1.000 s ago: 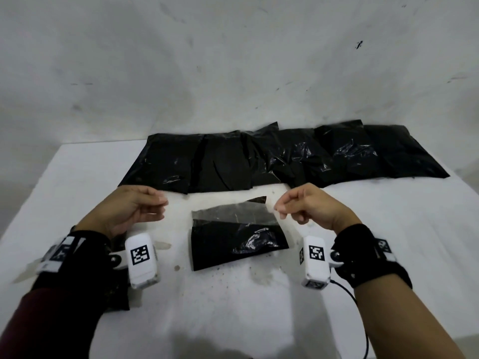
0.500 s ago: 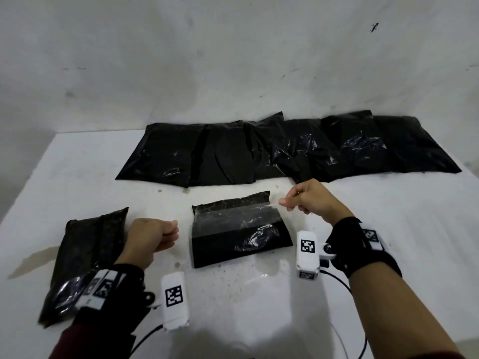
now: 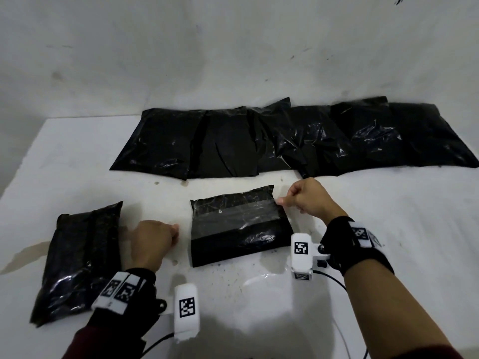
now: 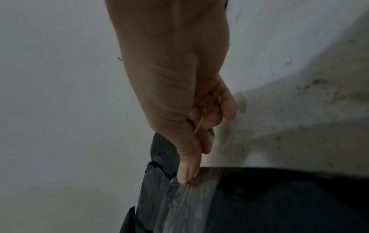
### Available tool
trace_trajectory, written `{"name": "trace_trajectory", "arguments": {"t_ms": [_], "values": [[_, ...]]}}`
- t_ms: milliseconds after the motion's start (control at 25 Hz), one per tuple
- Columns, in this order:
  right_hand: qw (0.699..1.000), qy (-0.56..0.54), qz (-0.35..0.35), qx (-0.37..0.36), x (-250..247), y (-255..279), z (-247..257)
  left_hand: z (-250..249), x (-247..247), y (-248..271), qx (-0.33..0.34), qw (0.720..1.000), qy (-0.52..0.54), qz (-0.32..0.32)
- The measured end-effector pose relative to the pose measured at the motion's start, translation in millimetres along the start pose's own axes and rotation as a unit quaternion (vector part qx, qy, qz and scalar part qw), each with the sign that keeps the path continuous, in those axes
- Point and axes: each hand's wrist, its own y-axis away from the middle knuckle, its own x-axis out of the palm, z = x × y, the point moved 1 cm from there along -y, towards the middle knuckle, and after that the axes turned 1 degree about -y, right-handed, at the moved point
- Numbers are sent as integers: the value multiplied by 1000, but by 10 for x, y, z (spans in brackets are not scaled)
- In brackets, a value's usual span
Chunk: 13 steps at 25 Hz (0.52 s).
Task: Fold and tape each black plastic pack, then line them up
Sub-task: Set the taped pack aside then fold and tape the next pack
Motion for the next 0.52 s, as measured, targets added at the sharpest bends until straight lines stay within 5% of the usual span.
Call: {"name": "trace_trajectory", "arguments": {"t_ms": [240, 520], "values": [[997, 70, -39, 8, 55, -24, -84, -121, 71, 81, 87, 946, -305, -65], [994, 88, -62, 17, 81, 30, -55, -115, 59, 148, 130, 910, -382, -97]]}}
